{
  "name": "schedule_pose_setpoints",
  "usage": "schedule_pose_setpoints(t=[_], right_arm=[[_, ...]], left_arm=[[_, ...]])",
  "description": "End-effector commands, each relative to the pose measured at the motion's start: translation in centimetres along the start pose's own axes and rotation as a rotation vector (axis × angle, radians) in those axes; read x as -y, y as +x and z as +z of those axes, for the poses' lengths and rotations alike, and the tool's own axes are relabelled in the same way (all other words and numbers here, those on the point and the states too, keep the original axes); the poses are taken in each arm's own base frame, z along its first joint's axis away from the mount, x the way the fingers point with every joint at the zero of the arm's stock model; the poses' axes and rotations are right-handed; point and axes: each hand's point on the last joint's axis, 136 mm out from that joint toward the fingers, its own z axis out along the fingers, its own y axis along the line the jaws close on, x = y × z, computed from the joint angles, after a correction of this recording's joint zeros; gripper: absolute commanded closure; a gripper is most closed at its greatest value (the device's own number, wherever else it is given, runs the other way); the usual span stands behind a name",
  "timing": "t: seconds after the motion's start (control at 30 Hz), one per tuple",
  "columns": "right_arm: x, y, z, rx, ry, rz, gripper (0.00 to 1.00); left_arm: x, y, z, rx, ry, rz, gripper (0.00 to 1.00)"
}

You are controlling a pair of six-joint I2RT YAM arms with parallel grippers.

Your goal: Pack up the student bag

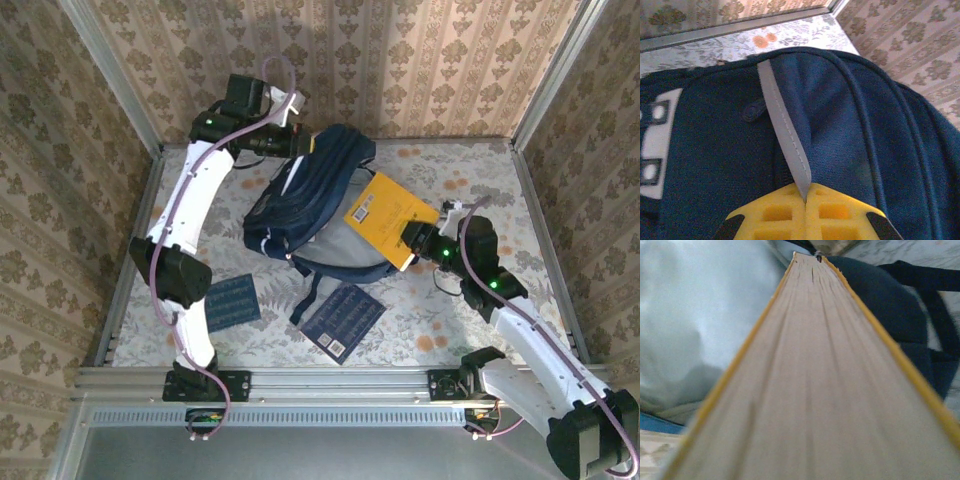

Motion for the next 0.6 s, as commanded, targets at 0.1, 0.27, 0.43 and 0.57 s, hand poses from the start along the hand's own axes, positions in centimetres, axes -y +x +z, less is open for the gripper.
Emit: schedule_pose_setpoints(t=[0.1, 0.27, 0.43, 0.57], right_arm=[[-7.5, -2.8, 1.3, -0.013, -0.278, 0.141, 1.00], [-8.4, -2.9, 4.1, -0.043, -0.268, 0.206, 1.00], [-8.5, -1.8, 8.1, -0.080, -0.226, 0.174, 1.00], [-6.0, -0.1, 11.8, -0.129, -0.108, 0.163, 1.00]], left_arm=[[5.5, -4.4, -2.3, 0.140, 0.227, 0.112, 1.00], [6.0, -5.0, -2.5, 0.160, 0.251, 0.107, 1.00], [6.4, -5.2, -3.0, 0.170, 0.271, 0.108, 1.00], [6.7, -5.6, -3.5, 0.186, 0.280, 0.113, 1.00]])
